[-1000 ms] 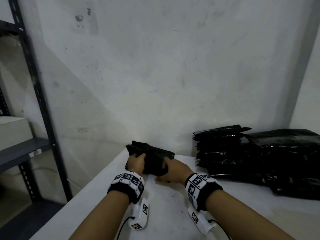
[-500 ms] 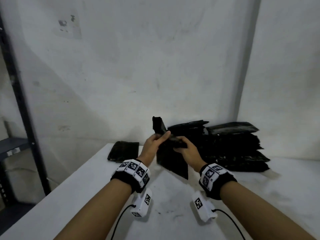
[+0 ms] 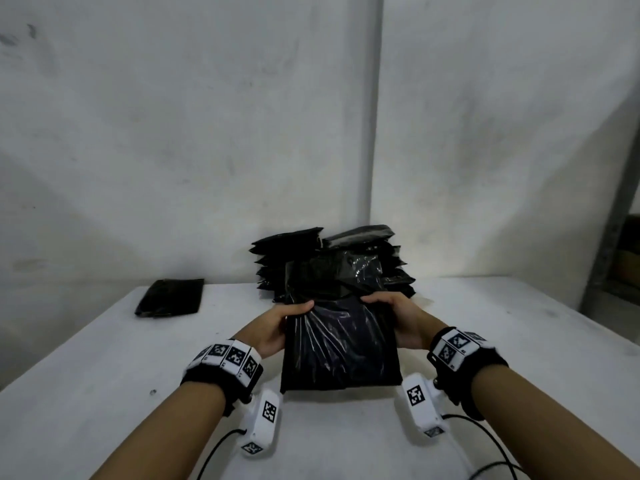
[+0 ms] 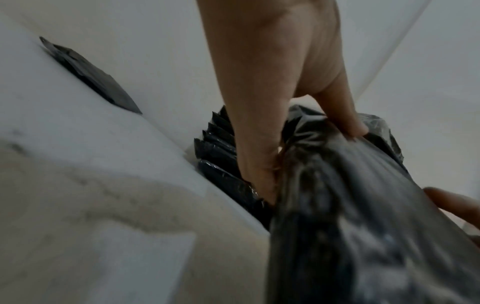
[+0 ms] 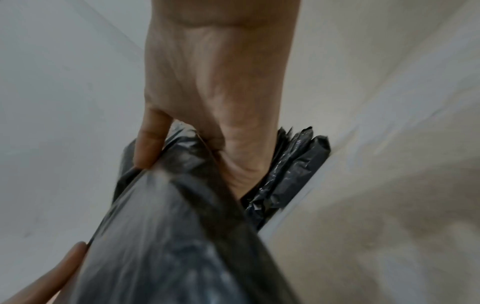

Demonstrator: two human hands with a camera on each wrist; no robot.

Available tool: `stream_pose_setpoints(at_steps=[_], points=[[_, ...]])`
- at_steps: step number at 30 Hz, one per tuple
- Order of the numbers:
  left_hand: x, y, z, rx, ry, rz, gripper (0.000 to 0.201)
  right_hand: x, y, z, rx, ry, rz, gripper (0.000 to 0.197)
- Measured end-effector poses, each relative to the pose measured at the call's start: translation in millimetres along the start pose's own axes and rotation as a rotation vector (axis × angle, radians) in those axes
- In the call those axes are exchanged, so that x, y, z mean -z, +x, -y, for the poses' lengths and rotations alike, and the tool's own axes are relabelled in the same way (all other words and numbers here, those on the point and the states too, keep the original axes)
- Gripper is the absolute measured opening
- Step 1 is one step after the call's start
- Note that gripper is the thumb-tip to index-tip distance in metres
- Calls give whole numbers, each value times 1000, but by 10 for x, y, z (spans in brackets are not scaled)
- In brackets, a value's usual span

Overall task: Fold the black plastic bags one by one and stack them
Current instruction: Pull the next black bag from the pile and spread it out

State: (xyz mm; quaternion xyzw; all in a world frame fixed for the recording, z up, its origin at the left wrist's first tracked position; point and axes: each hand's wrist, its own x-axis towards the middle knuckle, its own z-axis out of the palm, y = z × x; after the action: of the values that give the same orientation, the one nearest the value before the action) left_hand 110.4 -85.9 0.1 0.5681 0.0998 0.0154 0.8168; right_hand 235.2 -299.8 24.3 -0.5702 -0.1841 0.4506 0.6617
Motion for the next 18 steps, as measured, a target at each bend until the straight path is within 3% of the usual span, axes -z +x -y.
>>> stream_pose_setpoints(at_steps=[4, 11, 16, 18], points=[[-229, 4, 185, 2, -44, -13, 35, 228, -142, -158, -3, 43, -20, 40], [-383, 70, 280, -11, 1, -157, 39, 446, -194, -218, -3, 9, -109, 40], [-436, 98, 172, -53, -6, -217, 31, 481, -113, -135, 74, -143, -123, 45], [-449, 108, 116, -75, -28, -266, 32, 432, -66, -95, 136, -212, -196, 44]])
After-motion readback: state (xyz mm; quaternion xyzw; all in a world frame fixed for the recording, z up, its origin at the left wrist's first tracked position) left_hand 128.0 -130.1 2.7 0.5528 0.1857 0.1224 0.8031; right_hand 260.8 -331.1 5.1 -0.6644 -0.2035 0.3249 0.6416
